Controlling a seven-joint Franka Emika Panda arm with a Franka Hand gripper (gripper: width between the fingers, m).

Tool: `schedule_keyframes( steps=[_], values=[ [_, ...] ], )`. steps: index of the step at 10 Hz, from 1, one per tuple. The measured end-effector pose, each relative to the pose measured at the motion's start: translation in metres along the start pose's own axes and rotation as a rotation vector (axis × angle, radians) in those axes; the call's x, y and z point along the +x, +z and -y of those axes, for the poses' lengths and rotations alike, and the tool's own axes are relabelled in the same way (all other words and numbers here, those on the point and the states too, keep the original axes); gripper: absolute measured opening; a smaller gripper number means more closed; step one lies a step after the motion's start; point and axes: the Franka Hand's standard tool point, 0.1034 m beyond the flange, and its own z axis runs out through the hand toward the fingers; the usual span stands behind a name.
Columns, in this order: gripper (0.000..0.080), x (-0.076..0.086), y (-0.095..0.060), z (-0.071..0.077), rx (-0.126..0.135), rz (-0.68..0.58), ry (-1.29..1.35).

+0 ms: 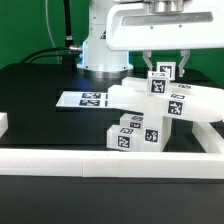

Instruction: Assemble chair

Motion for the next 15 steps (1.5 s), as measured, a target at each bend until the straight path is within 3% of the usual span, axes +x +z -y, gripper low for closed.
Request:
schedule_keyframes(
  steps=[2,5,6,7,8,11,15],
  values=[
    [0.0268,-0.0008,0.0004,0.0058,0.026,-0.009,0.252],
    [0.0272,-0.0011,0.0002,0.0062,0.024,-0.008,0.225],
    [0.0501,-0.0004,-0.0013,0.007,0.024,-0.008,0.142],
    [0.0501,-0.0009,-0.0019,0.009,0.022,-0.011,0.101],
    [0.0617,-0.0004,-0.0025,0.0104,0.018,-0.017,0.008],
    [0.0643,-0.0002,-0.0018,0.0094,0.014,-0.018,-0.219],
    [0.0649,-0.0011,-0.0011,0.0071,-0.022,-0.007,-0.725]
  ],
)
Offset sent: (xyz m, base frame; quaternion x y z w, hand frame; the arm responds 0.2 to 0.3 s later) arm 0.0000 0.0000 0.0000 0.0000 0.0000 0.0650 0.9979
